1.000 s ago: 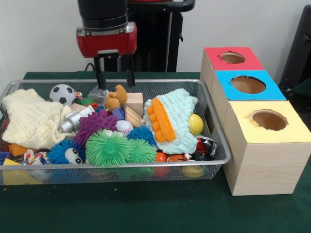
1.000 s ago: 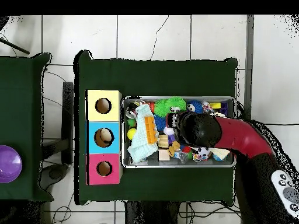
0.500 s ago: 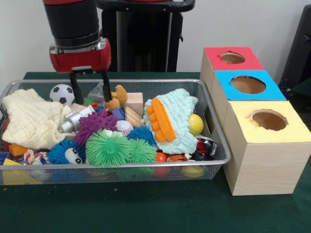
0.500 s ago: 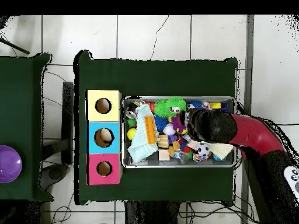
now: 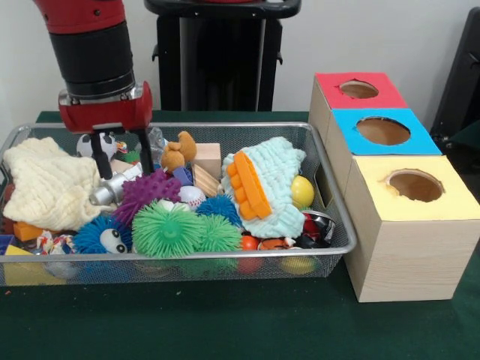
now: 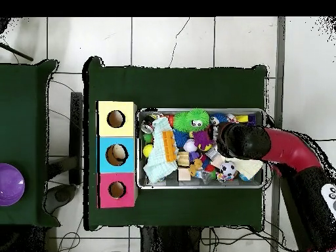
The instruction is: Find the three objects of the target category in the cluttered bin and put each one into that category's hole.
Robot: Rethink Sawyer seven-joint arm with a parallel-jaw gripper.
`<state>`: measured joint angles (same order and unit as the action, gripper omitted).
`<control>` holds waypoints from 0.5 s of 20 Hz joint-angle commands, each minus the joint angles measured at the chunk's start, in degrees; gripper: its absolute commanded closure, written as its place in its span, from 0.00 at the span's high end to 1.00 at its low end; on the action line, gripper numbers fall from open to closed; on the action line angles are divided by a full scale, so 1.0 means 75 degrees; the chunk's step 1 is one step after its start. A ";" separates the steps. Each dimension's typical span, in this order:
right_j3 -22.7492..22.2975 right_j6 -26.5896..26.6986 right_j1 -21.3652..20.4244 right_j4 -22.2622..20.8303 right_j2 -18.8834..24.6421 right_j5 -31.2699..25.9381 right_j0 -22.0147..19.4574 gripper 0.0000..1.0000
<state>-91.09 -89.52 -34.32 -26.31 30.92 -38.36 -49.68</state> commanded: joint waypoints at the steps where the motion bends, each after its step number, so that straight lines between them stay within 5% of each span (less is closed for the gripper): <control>1: 0.0804 0.2626 0.0867 -0.0724 0.0513 -0.1010 -0.0257 1.00; 10: 0.1151 0.2735 0.1175 -0.0951 0.0769 -0.1220 -0.0433 1.00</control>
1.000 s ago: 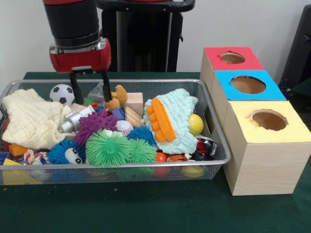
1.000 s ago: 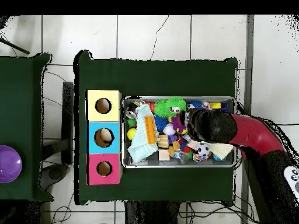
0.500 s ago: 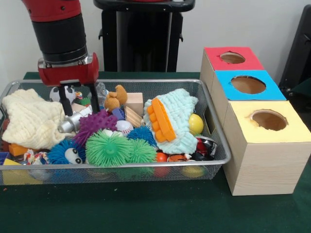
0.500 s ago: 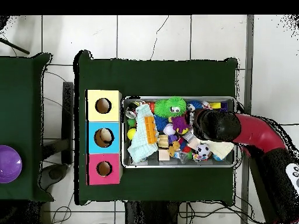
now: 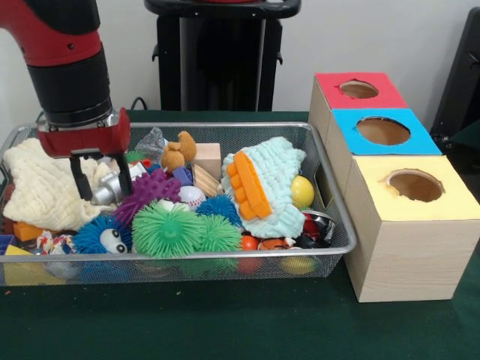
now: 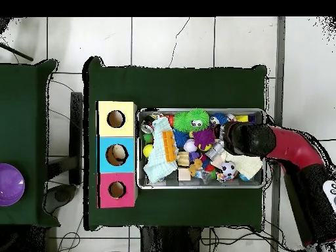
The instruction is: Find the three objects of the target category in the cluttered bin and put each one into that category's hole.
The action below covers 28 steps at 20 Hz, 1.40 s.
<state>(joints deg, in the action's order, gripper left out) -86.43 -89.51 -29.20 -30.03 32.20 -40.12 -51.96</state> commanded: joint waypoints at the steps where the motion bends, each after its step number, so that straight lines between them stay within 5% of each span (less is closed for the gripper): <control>1: 0.0557 0.2727 0.0503 -0.0466 0.0611 -0.1033 -0.0130 1.00; 28: 0.1996 0.3911 0.1321 -0.0547 0.0911 -0.1892 -0.0231 1.00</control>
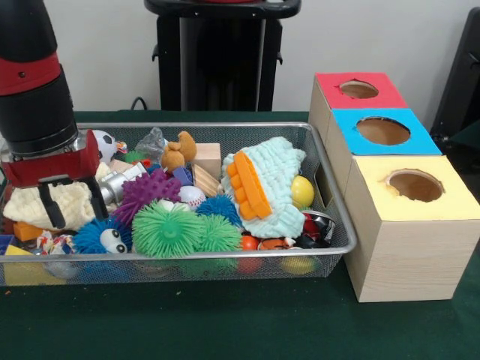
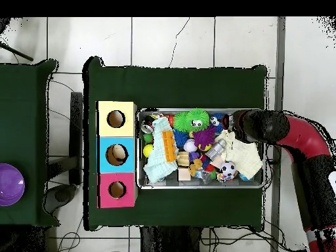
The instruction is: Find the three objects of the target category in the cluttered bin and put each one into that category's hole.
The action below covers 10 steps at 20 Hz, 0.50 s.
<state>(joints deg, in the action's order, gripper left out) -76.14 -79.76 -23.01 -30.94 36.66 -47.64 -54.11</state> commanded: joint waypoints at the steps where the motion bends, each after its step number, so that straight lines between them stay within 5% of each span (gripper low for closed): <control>1: 0.0658 0.2644 0.0523 -0.0416 0.0307 -0.0888 0.0045 1.00; 10: 0.0494 0.2729 0.0470 -0.0408 0.0282 -0.0584 -0.0047 1.00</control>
<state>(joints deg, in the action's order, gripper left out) -73.49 -76.58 -21.54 -30.95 37.15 -47.75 -54.11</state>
